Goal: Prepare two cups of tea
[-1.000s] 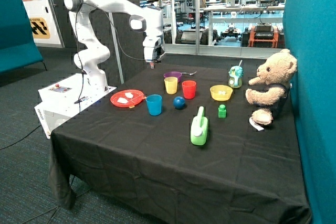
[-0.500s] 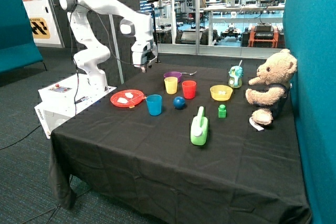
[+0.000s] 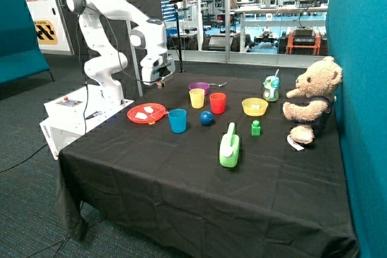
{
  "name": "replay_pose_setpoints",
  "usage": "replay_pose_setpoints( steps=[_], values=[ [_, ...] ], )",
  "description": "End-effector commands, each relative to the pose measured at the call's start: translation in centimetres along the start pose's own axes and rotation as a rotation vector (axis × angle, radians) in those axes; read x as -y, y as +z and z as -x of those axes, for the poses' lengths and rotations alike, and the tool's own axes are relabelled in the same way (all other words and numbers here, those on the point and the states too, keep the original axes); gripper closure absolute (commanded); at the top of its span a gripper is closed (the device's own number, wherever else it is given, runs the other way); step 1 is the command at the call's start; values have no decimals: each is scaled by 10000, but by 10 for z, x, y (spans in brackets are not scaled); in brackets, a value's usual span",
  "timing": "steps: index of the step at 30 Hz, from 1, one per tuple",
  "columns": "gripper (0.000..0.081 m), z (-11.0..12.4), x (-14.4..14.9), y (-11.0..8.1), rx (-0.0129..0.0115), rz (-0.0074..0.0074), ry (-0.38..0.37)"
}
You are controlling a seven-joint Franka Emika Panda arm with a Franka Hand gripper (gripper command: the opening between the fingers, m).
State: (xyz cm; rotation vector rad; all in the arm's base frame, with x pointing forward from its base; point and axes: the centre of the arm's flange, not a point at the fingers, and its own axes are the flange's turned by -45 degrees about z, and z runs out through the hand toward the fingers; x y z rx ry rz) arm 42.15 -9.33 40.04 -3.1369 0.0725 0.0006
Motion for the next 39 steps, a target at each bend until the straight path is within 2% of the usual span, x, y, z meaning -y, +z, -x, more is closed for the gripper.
replay_pose_setpoints(
  steps=[1, 4, 11, 14, 20, 26, 29, 33, 39],
  values=[
    [536, 17, -15, 16, -5, 39, 107],
    [497, 21, -13, 20, -4, 39, -189],
    [341, 26, -6, 39, -4, 39, -321],
    [333, 26, -5, 43, -3, 39, -530],
    [331, 25, -11, 50, -3, 39, -497],
    [366, 27, -24, 55, -4, 39, -65],
    [423, 30, -30, 57, -5, 39, 102],
    [511, 35, -39, 62, -4, 39, -26],
    [547, 47, -46, 71, -5, 39, 206]
  ],
)
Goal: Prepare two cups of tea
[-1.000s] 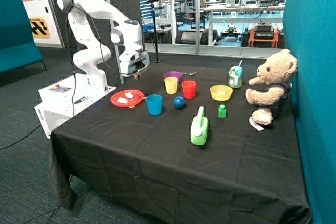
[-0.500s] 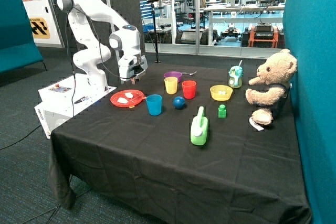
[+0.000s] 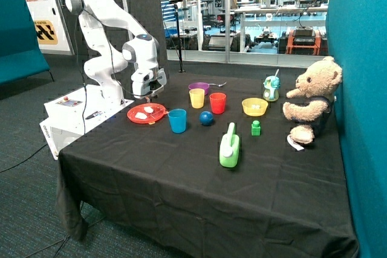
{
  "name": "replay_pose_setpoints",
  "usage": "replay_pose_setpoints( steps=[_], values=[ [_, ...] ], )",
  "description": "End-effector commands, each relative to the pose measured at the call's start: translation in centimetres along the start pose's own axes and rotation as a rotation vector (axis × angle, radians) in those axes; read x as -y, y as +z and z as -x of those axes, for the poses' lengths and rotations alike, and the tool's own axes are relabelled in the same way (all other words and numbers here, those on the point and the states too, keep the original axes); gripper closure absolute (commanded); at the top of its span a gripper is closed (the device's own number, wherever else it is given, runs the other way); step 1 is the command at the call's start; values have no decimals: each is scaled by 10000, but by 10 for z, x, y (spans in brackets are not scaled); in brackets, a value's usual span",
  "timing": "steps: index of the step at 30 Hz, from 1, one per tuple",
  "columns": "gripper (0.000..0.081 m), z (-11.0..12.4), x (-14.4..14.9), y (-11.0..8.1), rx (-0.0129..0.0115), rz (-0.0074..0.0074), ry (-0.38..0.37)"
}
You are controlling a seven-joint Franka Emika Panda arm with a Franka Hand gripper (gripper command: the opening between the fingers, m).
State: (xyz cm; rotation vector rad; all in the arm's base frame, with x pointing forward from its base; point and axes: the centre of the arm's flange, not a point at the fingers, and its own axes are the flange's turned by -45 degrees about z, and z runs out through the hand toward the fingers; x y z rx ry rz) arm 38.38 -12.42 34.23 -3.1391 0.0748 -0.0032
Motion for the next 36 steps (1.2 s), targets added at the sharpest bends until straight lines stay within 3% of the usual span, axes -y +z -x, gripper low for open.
replay_pose_setpoints(
  steps=[1, 12, 13, 28, 36],
  values=[
    [546, 12, -14, 14, 20, 17, 227],
    [542, 24, -27, 29, 20, 17, 551],
    [543, 23, -29, 30, 20, 17, 303],
    [542, 38, -46, 38, 20, 17, 449],
    [442, 44, -48, 42, 20, 17, 526]
  ],
)
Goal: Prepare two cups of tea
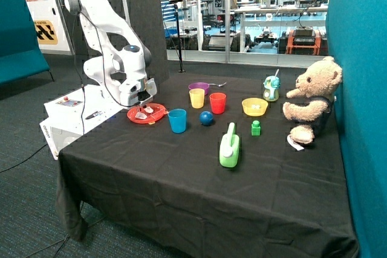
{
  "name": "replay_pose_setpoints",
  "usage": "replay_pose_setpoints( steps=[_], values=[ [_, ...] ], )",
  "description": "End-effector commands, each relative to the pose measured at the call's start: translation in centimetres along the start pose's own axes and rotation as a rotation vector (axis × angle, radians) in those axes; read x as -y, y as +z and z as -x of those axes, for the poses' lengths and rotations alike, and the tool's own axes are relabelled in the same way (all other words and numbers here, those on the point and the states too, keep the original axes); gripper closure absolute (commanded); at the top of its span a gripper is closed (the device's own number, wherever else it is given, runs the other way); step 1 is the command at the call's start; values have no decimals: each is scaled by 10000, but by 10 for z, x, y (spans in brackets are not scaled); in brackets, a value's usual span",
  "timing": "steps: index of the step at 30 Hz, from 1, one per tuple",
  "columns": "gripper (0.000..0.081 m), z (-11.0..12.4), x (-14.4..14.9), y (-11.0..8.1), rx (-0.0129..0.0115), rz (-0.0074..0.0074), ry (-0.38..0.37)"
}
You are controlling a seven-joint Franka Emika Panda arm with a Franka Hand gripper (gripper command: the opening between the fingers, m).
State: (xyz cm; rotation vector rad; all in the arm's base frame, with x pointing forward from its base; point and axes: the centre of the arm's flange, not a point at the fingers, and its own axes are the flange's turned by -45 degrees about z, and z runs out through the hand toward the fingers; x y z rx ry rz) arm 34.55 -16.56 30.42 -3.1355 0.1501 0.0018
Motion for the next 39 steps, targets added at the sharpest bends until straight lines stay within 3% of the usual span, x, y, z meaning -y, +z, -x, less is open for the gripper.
replay_pose_setpoints(
  steps=[1, 17, 39],
  values=[
    [433, 7, -5, 4, -13, 25, 23],
    [313, -7, 5, 11, -12, 25, -556],
    [394, 14, -6, 20, -12, 25, -497]
  ],
)
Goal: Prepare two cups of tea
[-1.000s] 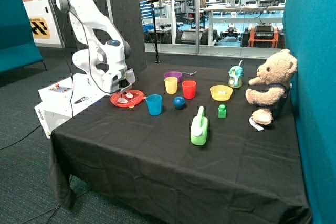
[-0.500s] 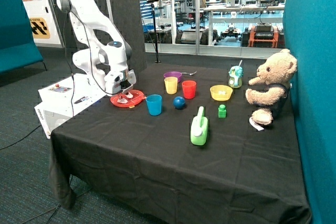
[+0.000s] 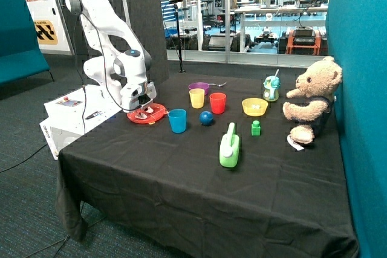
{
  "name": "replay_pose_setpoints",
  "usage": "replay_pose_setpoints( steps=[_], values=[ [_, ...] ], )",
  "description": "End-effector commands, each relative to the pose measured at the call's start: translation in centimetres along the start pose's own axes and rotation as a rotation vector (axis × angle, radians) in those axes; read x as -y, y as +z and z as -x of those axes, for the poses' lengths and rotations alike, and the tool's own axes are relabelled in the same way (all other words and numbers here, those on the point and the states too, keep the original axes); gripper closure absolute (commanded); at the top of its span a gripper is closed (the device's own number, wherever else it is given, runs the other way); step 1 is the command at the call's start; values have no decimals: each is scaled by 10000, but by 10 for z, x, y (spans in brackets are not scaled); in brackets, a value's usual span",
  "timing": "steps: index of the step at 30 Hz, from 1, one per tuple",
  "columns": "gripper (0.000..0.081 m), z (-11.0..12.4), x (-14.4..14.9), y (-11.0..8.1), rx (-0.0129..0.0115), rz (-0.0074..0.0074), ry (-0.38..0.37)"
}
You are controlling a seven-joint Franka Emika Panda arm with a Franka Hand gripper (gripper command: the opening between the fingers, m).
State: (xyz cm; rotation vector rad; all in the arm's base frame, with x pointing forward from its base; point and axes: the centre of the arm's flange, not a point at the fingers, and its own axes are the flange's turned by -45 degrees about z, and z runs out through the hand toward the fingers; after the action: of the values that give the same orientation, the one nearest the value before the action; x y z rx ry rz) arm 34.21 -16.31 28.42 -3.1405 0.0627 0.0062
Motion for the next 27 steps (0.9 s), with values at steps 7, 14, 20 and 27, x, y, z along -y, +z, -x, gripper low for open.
replay_pose_setpoints(
  steps=[7, 14, 20, 27],
  values=[
    [401, 15, -18, -6, -39, 3, 180],
    [410, 18, -21, -6, -39, 3, 211],
    [418, 16, -15, -5, -39, 2, 495],
    [426, 10, -11, -6, -39, 3, 267]
  ],
)
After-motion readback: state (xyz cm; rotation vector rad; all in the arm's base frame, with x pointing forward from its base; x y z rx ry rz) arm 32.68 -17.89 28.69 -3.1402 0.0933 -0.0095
